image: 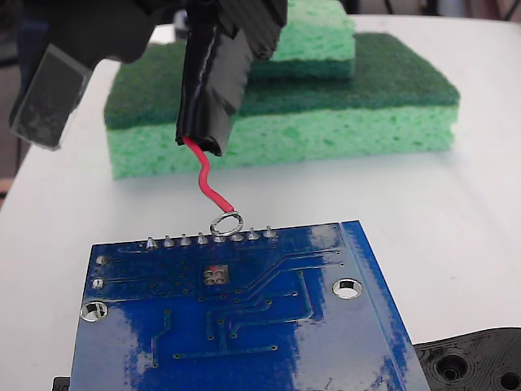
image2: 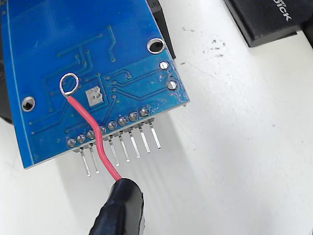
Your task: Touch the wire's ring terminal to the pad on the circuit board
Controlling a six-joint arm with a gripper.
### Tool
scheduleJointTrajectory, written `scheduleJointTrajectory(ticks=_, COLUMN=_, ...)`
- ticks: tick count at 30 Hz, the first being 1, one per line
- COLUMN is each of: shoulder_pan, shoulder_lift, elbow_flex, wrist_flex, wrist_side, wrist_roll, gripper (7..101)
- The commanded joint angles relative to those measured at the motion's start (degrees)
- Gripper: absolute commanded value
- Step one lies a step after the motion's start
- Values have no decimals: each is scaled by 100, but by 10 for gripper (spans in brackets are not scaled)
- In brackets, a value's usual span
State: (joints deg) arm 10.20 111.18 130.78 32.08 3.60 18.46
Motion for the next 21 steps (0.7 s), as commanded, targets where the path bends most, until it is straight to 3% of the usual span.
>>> scheduleJointTrajectory(ticks=1, shoulder_pan=0, shoulder_lift=-9, elbow_flex=-44, wrist_flex=-26, wrist_side=9, wrist_roll=0, gripper=1003)
scheduleJointTrajectory(ticks=21, shoulder_pan=9, shoulder_lift=-123, elbow_flex=26, wrist_flex=-79, wrist_side=53, wrist_roll=-35, gripper=1003)
